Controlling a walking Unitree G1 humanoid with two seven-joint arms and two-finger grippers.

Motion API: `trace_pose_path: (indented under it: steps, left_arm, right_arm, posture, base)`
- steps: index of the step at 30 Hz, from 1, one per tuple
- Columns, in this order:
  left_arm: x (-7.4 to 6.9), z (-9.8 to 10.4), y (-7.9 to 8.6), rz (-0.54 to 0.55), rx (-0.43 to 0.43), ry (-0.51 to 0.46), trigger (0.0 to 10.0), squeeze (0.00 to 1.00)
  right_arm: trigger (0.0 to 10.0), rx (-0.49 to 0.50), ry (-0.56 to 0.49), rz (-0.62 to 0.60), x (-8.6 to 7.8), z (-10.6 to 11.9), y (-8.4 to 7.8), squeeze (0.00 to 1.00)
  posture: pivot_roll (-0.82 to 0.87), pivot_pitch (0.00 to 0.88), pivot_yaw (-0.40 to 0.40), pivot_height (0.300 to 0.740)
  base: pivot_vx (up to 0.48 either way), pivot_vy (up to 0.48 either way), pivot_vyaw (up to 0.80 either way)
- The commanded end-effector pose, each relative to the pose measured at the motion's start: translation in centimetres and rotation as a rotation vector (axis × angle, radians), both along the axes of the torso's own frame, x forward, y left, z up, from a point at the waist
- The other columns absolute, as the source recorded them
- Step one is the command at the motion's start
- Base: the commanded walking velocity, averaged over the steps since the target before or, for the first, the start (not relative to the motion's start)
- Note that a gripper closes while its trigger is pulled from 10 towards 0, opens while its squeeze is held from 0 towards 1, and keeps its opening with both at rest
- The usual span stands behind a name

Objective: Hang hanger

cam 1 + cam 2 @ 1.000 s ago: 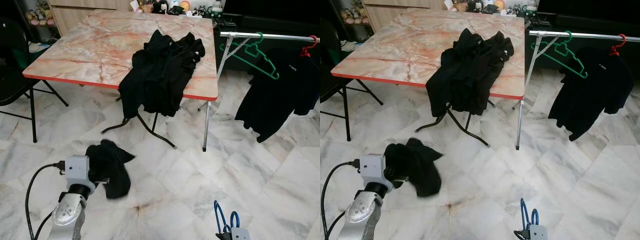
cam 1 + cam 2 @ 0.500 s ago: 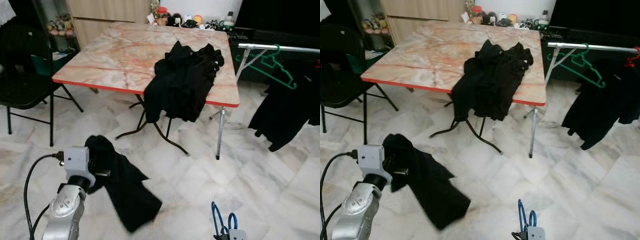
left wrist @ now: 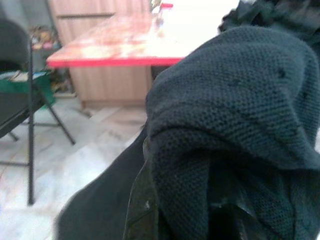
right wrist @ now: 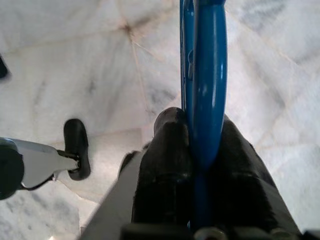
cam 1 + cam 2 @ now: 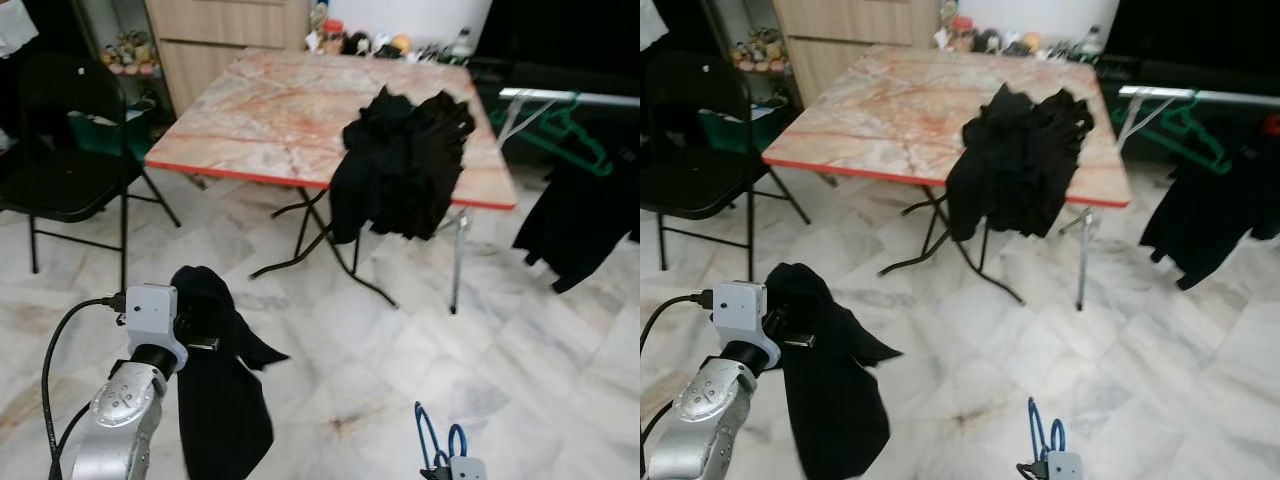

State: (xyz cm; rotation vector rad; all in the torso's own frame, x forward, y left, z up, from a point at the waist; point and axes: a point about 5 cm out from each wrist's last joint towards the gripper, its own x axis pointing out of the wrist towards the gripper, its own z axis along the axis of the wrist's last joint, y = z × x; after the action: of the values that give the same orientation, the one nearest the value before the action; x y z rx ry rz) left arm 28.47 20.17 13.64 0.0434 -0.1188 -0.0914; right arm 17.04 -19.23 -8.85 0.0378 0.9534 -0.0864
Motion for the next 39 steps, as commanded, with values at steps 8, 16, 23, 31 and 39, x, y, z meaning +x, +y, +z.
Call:
trace_pose_path:
  steps: [8,16,23,31,39]
  left_arm:
    - [0.6,3.1,-1.0,-0.049,-0.033,-0.09,10.0,0.0]
    - [0.7,3.2,-1.0,-0.036,-0.042,-0.08,10.0,0.0]
    - [0.7,3.7,-0.9,-0.029,-0.043,-0.089,10.0,0.0]
    - [2.2,6.0,-2.0,-0.08,-0.016,-0.158,10.0,0.0]
    - [6.4,13.5,-4.8,-0.198,0.052,-0.378,10.0,0.0]
  right_arm:
    - [10.0,-0.003,0.009,-0.022,-0.3,-0.1,-0.6,0.0]
    - [10.0,-0.005,0.016,-0.026,-0.3,-0.1,-0.6,0.0]
    - [10.0,-0.001,0.03,-0.013,-0.4,-0.3,0.2,0.0]
    - [10.0,0.003,0.026,-0.019,-0.3,-0.2,0.5,0.0]
    - [10.0,-0.005,0.033,-0.016,-0.4,-0.2,-0.1,0.0]
  posture:
    - [0.09,0.129,-0.016,0.74]
    - [0.09,0.138,-0.012,0.74]
    - [0.09,0.141,-0.014,0.74]
    - [0.1,0.129,-0.014,0.74]
    - [0.14,0.098,-0.006,0.74]
  base:
    - [0.337,0.0,0.0]
    - [0.48,0.0,0.0]
    - [0.48,0.0,0.0]
    - [0.48,0.0,0.0]
    - [0.48,0.0,0.0]
